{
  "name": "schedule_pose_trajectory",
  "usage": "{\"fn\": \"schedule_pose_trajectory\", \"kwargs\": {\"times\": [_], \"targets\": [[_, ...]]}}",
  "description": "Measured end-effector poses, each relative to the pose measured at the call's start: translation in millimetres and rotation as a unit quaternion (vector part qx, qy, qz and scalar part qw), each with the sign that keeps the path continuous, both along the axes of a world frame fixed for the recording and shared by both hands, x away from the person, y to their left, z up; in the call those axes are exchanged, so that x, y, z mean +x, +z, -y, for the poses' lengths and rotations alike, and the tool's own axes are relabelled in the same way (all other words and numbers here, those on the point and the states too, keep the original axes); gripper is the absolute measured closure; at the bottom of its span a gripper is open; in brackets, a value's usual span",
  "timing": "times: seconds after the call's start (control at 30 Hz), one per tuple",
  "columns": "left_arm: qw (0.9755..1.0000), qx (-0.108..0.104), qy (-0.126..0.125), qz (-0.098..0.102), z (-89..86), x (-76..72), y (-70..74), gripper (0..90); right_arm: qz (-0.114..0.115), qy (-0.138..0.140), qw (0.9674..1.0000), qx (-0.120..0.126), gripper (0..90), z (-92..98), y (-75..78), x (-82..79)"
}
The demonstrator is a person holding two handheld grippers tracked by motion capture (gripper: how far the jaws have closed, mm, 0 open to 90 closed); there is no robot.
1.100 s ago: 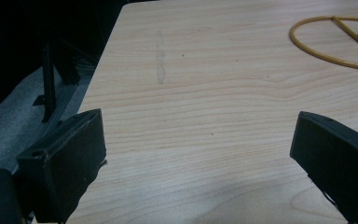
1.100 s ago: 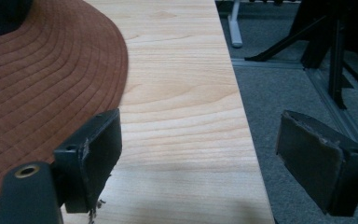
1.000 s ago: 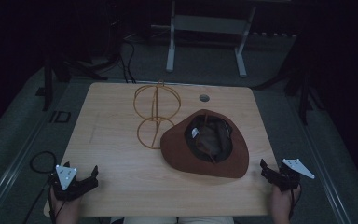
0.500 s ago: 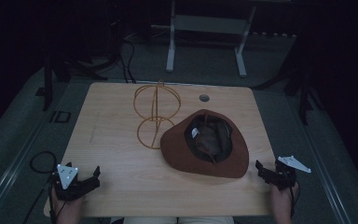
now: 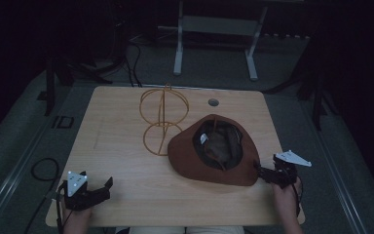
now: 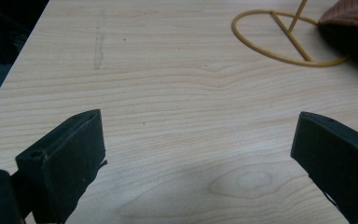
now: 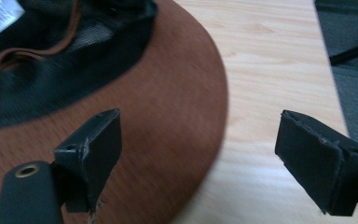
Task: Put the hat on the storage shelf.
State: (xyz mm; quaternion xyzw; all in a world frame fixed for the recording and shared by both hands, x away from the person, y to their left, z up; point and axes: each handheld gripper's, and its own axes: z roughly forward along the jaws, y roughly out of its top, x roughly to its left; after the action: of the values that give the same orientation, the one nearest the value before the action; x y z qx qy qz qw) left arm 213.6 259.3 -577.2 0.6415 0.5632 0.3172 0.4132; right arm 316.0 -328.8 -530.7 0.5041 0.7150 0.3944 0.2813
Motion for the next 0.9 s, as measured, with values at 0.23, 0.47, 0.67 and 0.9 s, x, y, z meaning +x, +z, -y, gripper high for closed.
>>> {"fn": "schedule_pose_trajectory", "kwargs": {"times": [0.23,0.47,0.67,0.9], "targets": [[0.9995,0.016,-0.020,-0.020,5.5,-1.2,0.5,3.7,-0.005,0.038,0.9993,-0.001,13.9,-25.8,15.6,15.9],[0.9992,0.017,-0.029,-0.022,6.5,-1.7,0.7,3.8,0.011,0.022,0.9995,-0.018,11.4,-46.1,28.1,30.0],[0.9992,0.013,-0.030,-0.021,6.3,-2.2,1.0,3.7,0.047,0.001,0.9982,-0.037,10.5,-58.7,37.8,37.5],[0.9990,0.016,-0.032,-0.026,7.4,-1.7,0.2,3.8,0.015,0.013,0.9991,-0.036,13.4,-65.2,43.1,55.3]]}}
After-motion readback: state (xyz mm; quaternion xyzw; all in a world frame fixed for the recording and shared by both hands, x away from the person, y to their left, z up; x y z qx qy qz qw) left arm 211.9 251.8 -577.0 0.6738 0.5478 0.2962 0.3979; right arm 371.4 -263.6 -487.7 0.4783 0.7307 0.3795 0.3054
